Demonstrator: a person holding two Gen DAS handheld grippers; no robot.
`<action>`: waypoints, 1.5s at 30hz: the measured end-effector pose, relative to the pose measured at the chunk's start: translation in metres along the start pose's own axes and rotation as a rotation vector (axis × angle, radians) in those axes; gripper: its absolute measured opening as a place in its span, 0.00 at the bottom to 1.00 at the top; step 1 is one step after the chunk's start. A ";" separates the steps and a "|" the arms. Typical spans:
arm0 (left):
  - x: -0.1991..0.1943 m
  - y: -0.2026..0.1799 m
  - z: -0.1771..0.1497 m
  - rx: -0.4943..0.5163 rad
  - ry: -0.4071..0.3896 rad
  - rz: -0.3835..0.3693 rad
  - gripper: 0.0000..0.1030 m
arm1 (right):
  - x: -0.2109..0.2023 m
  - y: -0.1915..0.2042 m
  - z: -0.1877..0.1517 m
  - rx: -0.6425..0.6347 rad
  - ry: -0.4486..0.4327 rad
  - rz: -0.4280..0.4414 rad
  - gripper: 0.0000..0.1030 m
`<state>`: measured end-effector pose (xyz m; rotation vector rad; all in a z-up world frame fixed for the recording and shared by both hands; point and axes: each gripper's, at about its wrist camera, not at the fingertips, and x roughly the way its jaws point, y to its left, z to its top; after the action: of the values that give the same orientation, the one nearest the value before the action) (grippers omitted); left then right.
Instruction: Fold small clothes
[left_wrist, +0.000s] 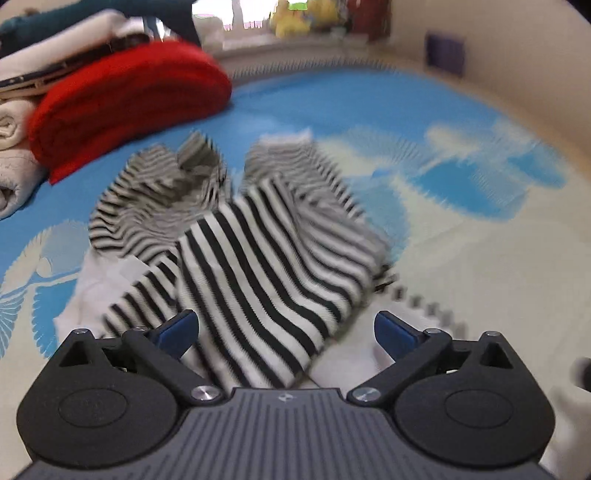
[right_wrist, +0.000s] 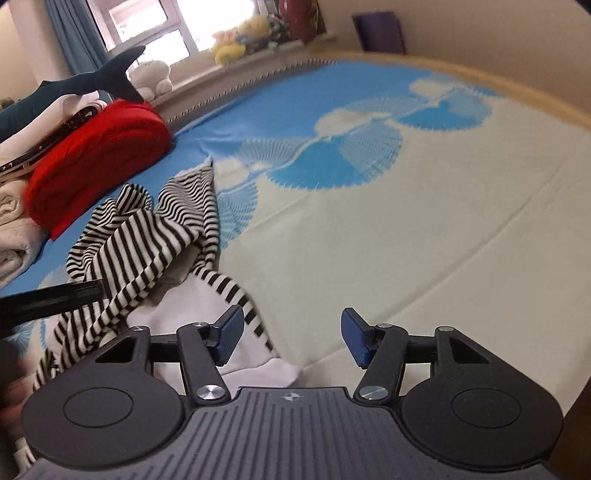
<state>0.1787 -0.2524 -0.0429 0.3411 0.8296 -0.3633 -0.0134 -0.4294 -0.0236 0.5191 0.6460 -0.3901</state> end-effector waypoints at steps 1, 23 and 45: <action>0.017 -0.002 0.001 0.008 0.031 0.021 0.87 | -0.001 0.001 0.000 -0.007 -0.001 0.004 0.59; -0.104 0.407 -0.160 -0.593 0.074 0.726 0.07 | 0.009 0.044 -0.013 -0.084 0.018 -0.005 0.59; -0.069 0.185 -0.189 -0.361 0.022 0.181 0.98 | 0.163 0.082 0.094 0.056 0.058 0.141 0.72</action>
<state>0.0951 0.0050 -0.0808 0.0819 0.8600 -0.0372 0.1907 -0.4465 -0.0396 0.6278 0.6515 -0.2612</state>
